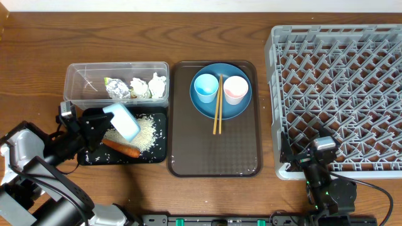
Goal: Sort waste into correct bins and load items into the dishwasher rack
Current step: 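Tilt the white bowl with left gripper to pour rice onto tray, then carry the emptied white bowl right and set it on brown tray, then retract left gripper back over the black tray, then reach right gripper to the wooden chopsticks on the blue plate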
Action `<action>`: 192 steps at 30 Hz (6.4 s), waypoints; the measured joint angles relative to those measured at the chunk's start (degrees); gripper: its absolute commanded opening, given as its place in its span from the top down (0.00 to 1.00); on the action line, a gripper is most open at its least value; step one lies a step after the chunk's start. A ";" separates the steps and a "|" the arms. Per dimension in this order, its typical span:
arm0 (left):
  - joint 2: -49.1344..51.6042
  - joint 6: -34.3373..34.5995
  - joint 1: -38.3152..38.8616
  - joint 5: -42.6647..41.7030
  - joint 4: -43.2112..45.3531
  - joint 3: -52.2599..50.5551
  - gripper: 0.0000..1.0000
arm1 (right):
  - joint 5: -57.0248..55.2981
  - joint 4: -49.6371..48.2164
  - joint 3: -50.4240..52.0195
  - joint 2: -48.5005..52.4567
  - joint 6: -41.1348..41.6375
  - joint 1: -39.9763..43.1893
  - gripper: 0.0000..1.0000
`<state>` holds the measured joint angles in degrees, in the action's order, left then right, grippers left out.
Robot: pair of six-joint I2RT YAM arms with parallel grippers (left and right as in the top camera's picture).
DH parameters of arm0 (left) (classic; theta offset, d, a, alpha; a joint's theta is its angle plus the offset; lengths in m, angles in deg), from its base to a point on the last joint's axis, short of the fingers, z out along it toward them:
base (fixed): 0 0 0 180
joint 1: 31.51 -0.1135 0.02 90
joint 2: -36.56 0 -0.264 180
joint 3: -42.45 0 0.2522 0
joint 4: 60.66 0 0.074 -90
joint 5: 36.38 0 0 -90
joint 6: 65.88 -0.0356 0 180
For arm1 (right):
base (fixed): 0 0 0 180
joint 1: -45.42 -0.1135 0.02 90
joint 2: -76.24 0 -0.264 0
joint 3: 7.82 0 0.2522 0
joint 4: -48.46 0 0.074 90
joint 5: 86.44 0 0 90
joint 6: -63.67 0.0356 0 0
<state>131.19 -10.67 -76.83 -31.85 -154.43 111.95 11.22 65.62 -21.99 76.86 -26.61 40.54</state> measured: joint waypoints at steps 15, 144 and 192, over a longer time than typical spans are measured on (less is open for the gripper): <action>-0.02 -1.33 0.02 -0.76 0.46 -0.02 0.94 | 0.02 0.00 0.00 0.00 0.00 0.00 0.01; -40.81 62.73 44.44 83.32 42.88 -3.48 0.11 | 0.02 0.00 0.00 0.00 0.00 0.00 0.01; -38.73 61.92 41.20 83.30 42.66 -3.48 0.05 | -13.64 -1.03 0.00 0.00 -19.15 0.00 0.01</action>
<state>92.46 51.25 -35.63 51.45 -111.77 108.48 -2.42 64.60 -21.99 76.86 -45.75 40.54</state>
